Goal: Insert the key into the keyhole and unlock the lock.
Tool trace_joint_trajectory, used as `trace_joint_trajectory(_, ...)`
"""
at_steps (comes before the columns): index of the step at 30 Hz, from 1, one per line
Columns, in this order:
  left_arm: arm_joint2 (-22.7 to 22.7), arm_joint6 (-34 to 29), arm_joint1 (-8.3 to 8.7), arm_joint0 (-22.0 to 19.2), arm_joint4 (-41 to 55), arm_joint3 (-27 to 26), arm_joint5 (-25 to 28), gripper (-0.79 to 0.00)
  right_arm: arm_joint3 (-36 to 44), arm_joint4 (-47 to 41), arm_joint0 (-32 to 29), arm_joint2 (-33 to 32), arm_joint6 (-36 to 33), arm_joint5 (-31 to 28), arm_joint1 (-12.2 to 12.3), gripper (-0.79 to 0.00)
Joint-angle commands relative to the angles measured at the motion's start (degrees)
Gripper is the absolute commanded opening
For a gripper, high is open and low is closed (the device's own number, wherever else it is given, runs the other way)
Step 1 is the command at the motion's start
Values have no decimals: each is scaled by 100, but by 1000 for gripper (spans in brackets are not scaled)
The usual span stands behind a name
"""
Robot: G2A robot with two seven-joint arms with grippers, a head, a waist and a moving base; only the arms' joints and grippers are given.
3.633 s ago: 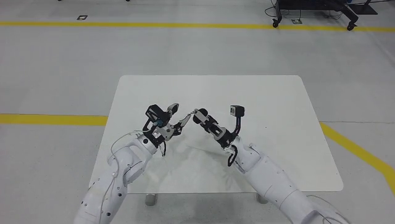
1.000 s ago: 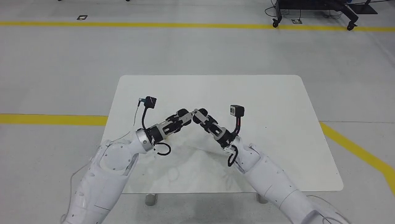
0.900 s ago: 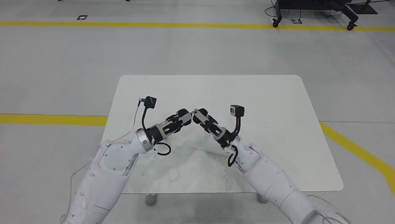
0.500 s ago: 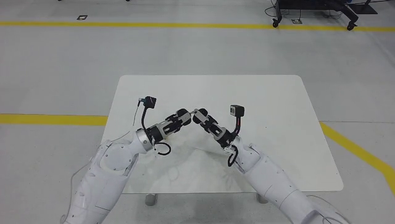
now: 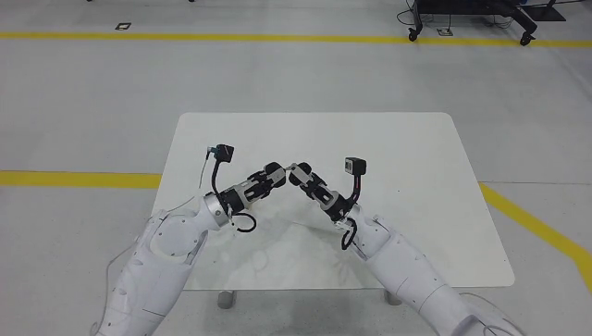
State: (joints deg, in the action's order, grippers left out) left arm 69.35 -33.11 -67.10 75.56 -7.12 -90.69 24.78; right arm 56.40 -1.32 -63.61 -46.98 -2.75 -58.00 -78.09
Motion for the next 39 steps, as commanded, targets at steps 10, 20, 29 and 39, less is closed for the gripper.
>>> trace_joint_trajectory(10,23,229,8,22,-79,-30,-5,-785,0,0,0,0,0,0,0,0)
trace_joint_trajectory(20,107,675,-10,55,82,-12,-148,-785,0,0,0,0,0,0,0,0)
trace_joint_trajectory(29,147,734,-6,83,68,-25,-197,-785,17,475,-2,-124,-159,384,51,0)
trace_joint_trajectory(39,232,-1370,115,-70,983,202,-156,-785,551,-822,-40,-626,-3227,517,532,0)
